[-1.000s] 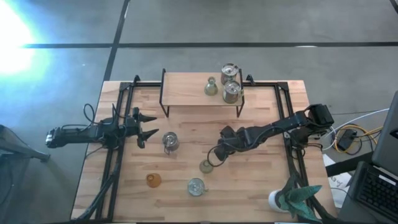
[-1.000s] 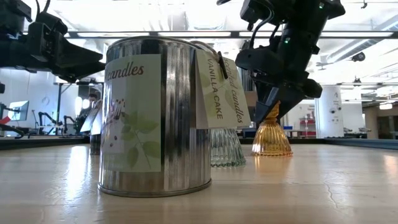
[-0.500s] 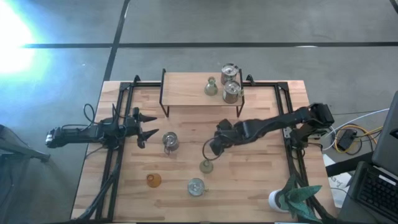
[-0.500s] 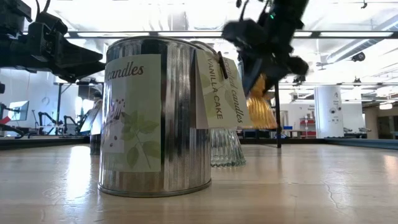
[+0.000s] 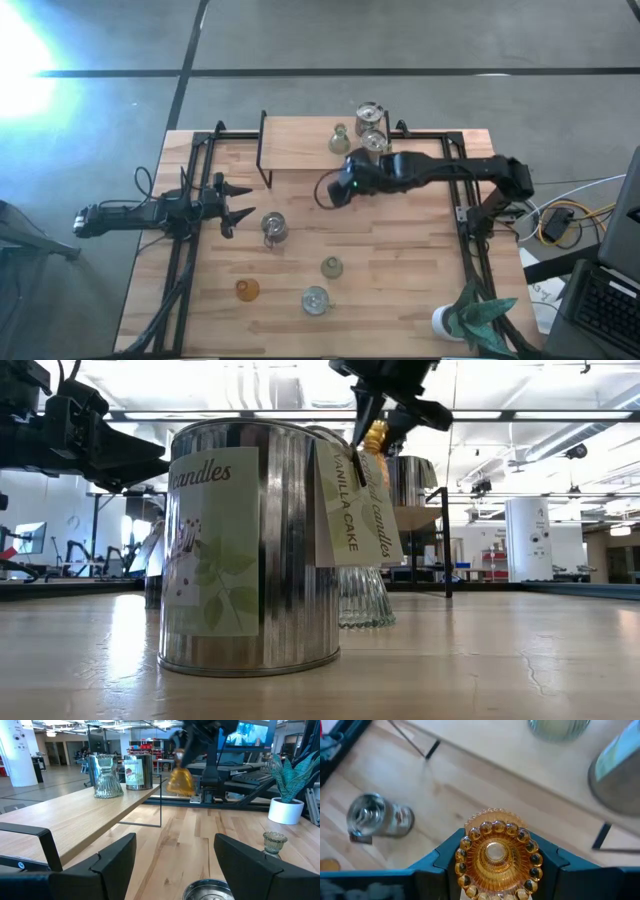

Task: Pick & Place candle stick holders
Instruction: Put the right orange glass candle holder on the shelf aligned with the green glass candle holder

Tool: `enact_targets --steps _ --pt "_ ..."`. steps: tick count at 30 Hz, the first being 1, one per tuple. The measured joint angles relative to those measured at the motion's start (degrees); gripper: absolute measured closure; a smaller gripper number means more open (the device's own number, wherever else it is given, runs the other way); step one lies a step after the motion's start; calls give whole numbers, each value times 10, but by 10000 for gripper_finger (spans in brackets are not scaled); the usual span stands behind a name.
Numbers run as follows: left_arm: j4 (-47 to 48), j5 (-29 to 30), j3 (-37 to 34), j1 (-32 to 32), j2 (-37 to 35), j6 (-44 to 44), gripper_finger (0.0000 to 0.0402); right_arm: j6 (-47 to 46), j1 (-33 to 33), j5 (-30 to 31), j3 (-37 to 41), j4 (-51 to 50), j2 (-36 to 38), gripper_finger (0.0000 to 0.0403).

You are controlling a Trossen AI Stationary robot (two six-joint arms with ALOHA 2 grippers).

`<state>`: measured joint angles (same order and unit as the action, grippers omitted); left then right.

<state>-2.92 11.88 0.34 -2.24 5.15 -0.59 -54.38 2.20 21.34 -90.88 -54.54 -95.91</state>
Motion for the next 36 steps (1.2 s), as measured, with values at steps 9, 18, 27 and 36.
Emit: enact_targets --steps 9,18,27,36 --pt "0 0 0 0 0 0 128 67 48 -16 -65 -12 -26 251" --pt "0 0 0 0 0 0 128 120 78 -20 -169 -79 -91 251" --pt "0 0 0 0 0 0 128 172 109 -33 -322 -197 -188 251" --pt "0 0 0 0 0 0 128 188 133 -49 -360 -215 -213 251"
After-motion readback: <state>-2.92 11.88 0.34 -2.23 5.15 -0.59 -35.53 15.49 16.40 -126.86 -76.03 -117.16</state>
